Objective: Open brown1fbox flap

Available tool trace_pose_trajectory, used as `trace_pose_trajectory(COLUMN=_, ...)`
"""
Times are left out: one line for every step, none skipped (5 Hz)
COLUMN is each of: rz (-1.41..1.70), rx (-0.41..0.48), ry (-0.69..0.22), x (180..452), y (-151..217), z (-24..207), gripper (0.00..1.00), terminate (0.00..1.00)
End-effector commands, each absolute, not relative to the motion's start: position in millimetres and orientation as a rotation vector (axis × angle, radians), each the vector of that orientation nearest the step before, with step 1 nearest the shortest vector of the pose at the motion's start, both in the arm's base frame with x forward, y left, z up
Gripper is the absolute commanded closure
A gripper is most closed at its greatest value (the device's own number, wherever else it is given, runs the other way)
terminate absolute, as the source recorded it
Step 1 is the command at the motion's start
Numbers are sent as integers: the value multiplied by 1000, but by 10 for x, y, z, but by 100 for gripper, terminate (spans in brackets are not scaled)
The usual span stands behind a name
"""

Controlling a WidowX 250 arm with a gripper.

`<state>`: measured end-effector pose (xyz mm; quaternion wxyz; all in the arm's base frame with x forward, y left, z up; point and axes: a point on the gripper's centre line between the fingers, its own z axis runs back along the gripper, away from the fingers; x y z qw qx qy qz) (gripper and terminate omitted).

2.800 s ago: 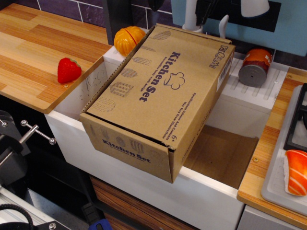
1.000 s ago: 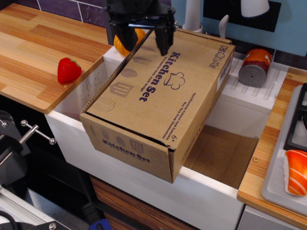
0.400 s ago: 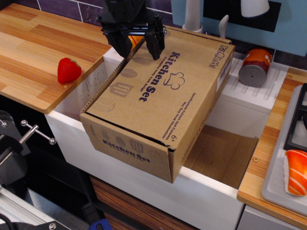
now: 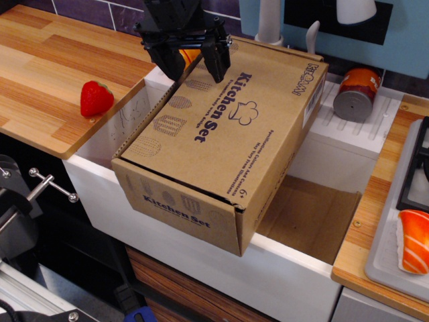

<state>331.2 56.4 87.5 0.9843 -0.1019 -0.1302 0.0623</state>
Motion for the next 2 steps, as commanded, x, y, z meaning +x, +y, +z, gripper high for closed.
trace_pose_trajectory(rz=108, rx=-121, ry=-318, x=3294, y=346, z=1104, gripper=0, terminate=0)
trace_pose_trajectory(rz=108, rx=-112, ry=-330, x=3268, y=296, z=1137, gripper=0, terminate=0)
